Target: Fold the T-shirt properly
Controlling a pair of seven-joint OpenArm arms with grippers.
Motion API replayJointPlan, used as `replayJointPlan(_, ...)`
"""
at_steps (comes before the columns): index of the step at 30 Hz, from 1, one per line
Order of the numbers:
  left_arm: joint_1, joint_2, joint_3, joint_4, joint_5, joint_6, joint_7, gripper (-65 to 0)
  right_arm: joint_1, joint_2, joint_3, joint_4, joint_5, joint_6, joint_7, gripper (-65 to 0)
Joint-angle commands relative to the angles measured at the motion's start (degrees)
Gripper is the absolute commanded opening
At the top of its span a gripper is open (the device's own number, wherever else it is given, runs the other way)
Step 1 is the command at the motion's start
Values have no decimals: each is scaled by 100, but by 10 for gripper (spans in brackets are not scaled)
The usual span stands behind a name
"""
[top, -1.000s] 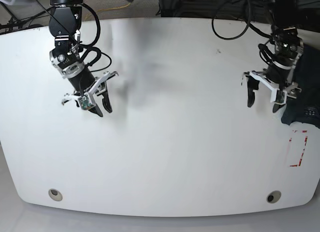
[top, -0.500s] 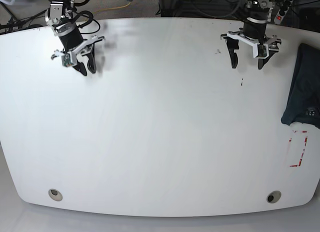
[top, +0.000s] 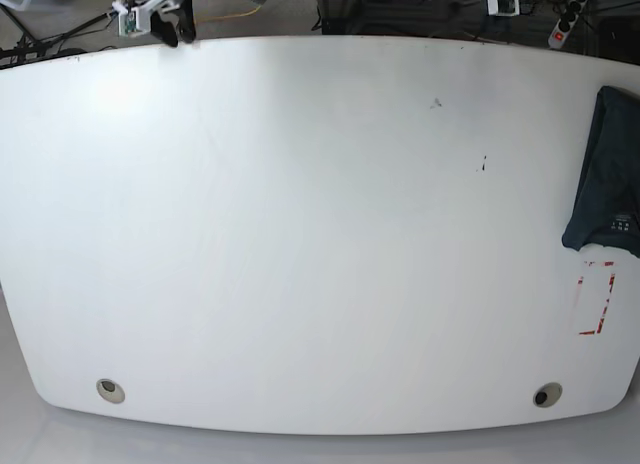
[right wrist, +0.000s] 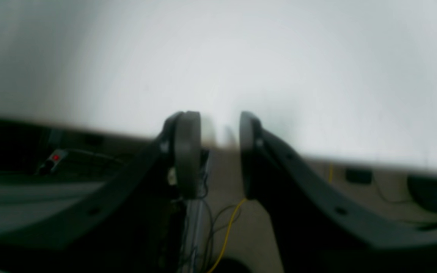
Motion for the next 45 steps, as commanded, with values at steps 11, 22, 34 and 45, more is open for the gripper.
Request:
replayJointPlan(11,-528,-564,213,-2302,-46,-4,-139,-261,-229,-431,-330,-1561,-724,25,150,-491)
replayJointPlan(22,-2374,-995,591,-5318,-20,5,-139,-261,1476,-905,-418,-3917,-1700,16,150,-491)
replayJointPlan(34,-4457,-1135,1171,-8641,-11,875,-174,-262,3270,-782,-445,-6256,-2280,-459,132,-491)
replayJointPlan(45,-5635,-1126,1189,-10003,-11,1183,-165,-262,4430,-501,-453,-7610,-2289,-467,132,-487)
